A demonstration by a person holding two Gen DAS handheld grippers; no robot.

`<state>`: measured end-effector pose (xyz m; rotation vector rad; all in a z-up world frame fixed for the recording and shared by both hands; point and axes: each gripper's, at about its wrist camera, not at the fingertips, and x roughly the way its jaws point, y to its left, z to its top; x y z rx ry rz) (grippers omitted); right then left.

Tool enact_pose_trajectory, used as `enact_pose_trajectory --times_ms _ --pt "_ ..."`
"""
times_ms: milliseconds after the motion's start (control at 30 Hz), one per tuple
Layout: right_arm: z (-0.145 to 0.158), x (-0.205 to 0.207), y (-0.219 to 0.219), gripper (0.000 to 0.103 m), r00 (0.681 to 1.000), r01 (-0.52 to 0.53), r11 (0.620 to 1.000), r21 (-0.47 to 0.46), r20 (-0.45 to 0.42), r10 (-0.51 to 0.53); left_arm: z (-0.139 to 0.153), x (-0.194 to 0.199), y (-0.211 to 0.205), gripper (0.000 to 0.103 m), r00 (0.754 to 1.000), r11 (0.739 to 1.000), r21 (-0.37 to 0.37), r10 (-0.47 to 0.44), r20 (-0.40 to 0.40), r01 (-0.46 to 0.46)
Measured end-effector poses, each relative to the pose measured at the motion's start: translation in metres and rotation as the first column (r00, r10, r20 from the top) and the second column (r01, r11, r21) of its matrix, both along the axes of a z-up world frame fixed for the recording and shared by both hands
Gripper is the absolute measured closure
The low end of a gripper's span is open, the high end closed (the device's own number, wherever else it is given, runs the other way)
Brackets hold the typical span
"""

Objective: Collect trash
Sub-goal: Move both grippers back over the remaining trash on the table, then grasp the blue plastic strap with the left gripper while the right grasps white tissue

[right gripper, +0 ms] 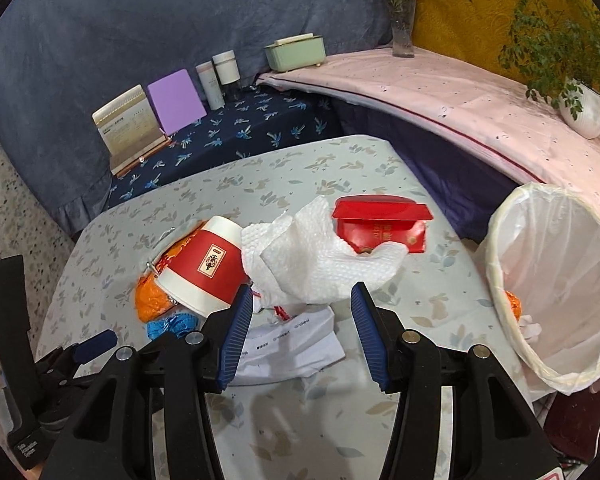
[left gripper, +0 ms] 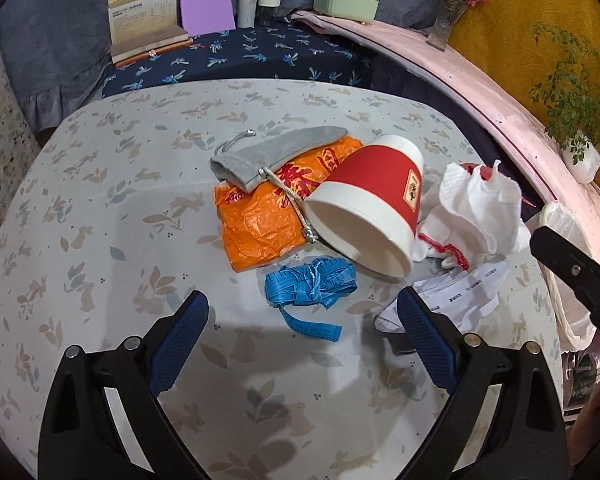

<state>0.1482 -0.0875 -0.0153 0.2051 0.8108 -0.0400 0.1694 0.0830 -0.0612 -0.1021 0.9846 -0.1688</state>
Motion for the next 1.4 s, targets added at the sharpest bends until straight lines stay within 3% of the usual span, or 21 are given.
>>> enact_pose_trajectory --times_ms 100,233,400,467,533,767,1067,1400 --pt "-0.006 0.011 0.003 0.054 1.000 -0.003 1.000 0.004 -0.014 0.004 -0.008 0.006 -0.001 0.017 1.000 1.000 -0.010 -0.007 -0.025 0.007" --pt "-0.014 0.023 0.006 0.062 0.999 -0.009 1.000 0.006 -0.032 0.009 -0.015 0.011 -0.002 0.032 0.999 0.999 -0.029 -0.017 -0.050 0.016" --pt "-0.024 0.029 0.007 0.087 0.998 -0.016 1.000 0.016 -0.057 0.017 -0.018 0.013 -0.001 0.053 0.998 0.999 -0.040 -0.019 -0.055 0.017" --pt "-0.026 0.028 0.007 0.094 0.998 -0.018 1.000 0.019 -0.061 0.019 -0.018 0.014 0.000 0.070 0.998 0.999 -0.043 -0.020 -0.058 0.017" --pt "-0.026 0.025 0.004 0.098 0.998 -0.019 1.000 0.022 -0.056 0.020 -0.017 0.014 0.000 0.075 0.998 0.998 -0.053 -0.024 -0.063 0.021" --pt "0.005 0.012 -0.004 0.100 1.000 -0.004 1.000 0.030 0.021 0.003 -0.010 0.005 0.000 0.086 0.998 0.998 -0.056 -0.021 -0.052 0.018" --pt "0.059 -0.012 -0.021 0.100 0.990 0.026 0.999 0.042 0.136 -0.031 0.016 -0.016 -0.004 0.087 0.999 0.997 -0.069 -0.036 0.002 0.036" --pt "0.091 -0.040 -0.046 0.100 0.975 0.076 0.996 0.035 0.205 -0.082 0.053 -0.034 -0.025 0.087 0.994 0.994 -0.070 -0.079 0.075 0.084"
